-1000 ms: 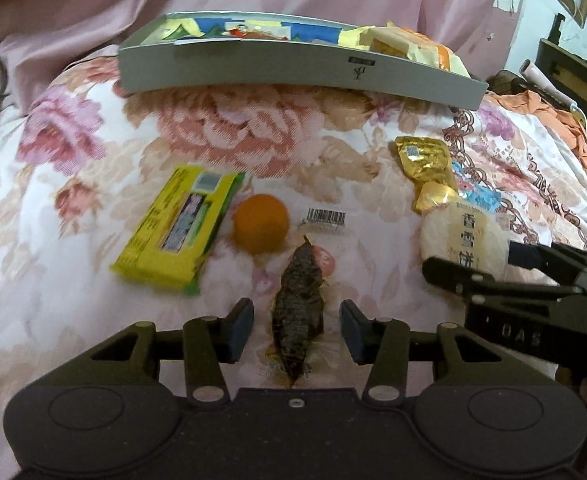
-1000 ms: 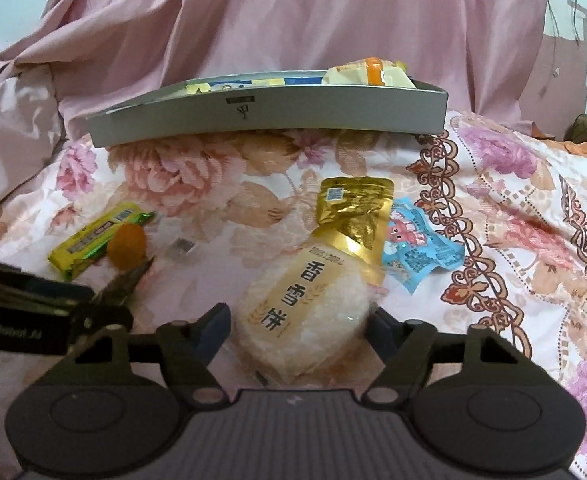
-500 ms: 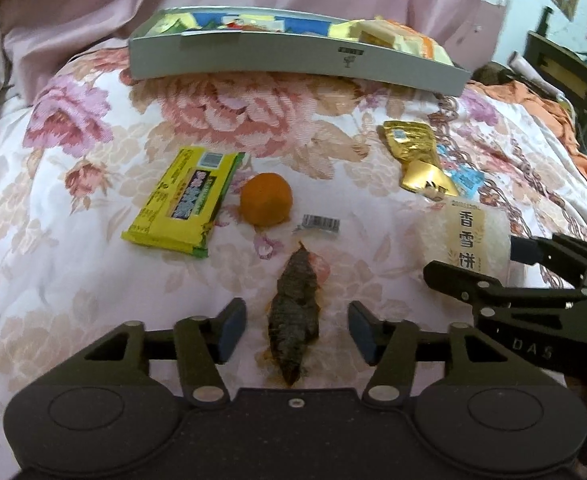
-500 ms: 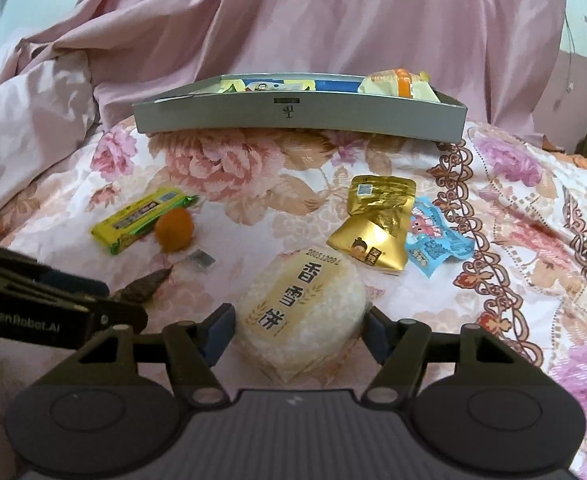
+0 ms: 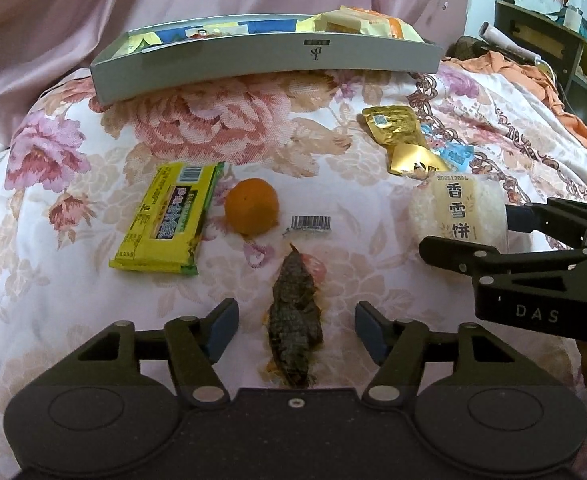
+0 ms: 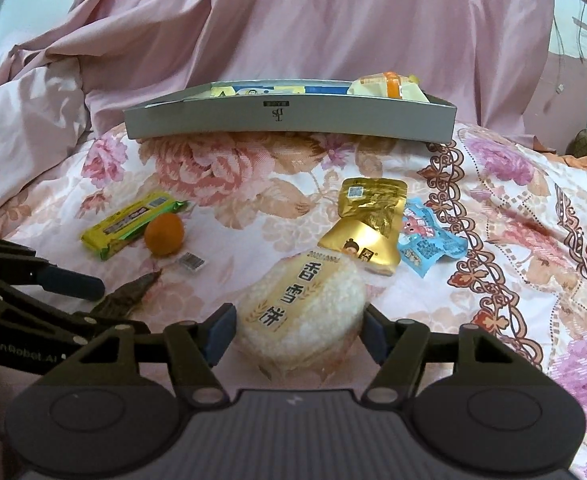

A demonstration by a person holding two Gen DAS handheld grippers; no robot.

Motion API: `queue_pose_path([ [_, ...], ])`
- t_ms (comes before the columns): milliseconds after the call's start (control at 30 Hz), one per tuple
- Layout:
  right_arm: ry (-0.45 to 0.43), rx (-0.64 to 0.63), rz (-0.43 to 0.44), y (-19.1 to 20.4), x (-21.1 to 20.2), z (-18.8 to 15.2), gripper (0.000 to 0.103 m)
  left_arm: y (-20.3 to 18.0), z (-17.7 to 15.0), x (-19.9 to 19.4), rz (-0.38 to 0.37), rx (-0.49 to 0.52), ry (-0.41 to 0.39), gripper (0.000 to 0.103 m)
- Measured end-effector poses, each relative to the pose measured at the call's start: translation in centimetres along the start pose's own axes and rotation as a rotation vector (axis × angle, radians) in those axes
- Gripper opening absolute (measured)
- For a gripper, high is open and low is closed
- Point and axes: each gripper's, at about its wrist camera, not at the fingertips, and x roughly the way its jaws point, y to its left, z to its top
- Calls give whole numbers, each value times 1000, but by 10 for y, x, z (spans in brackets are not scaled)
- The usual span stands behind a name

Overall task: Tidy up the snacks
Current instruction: 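Close the right gripper on the rice cake bag while the left gripper grips the dried fish snack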

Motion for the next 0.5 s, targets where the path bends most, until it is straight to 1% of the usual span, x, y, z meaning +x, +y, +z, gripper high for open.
queue_pose_path([
  [33, 0, 2, 2, 0, 0, 0, 69, 0, 0, 0, 0, 2, 0, 58],
  [67, -1, 2, 4, 0, 1, 0, 69, 0, 0, 0, -1, -1, 0, 49],
  [500, -28, -54, 8, 10, -2, 0, 69, 1, 0, -6, -17, -50, -13, 48],
])
